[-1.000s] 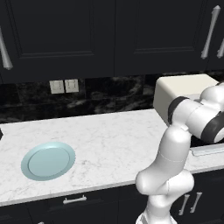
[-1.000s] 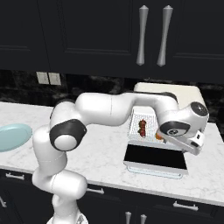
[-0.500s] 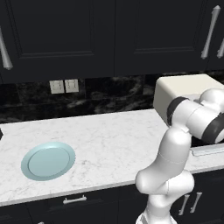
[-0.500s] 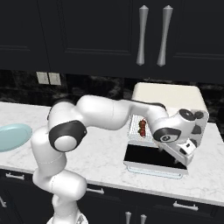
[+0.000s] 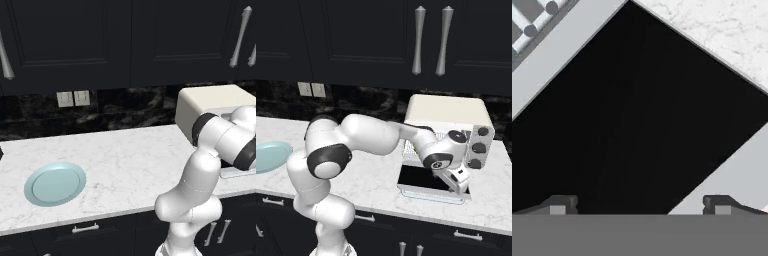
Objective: Pick up the kebab skewer and baguette bread, and place them inside the toaster oven. Close the toaster oven door and start by setting the timer.
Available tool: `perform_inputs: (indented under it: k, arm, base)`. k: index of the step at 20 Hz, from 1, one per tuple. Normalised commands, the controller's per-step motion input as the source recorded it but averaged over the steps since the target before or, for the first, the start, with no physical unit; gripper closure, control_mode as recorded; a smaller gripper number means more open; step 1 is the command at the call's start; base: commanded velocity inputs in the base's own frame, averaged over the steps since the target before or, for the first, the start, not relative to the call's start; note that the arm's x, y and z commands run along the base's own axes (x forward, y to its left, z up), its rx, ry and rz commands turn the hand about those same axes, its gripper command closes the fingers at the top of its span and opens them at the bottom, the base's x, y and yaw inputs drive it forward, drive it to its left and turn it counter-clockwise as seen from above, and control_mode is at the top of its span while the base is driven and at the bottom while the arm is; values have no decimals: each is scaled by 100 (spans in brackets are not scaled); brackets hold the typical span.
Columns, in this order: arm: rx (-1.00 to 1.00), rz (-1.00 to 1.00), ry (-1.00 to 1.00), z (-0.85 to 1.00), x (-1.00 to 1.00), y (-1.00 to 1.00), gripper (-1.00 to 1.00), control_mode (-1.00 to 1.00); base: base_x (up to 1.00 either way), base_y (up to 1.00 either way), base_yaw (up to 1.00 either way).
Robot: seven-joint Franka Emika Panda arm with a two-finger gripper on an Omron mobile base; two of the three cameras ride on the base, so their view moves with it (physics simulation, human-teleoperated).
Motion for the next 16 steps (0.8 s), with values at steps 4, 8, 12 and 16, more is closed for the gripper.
perform_inputs:
  k: [4, 8, 12, 16]
  arm:
    - [0, -2, 0, -22, 17, 0, -100, -100]
    - [-1, -1, 0, -25, 32, 0, -100, -100]
    - [0, -3, 0, -1, 44, 0, -100, -100]
    - [0, -4, 0, 6, 52, 0, -100, -100]
  base:
    - [0, 0, 0]
    - [0, 0, 0]
    - [0, 0, 0]
    - [0, 0, 0]
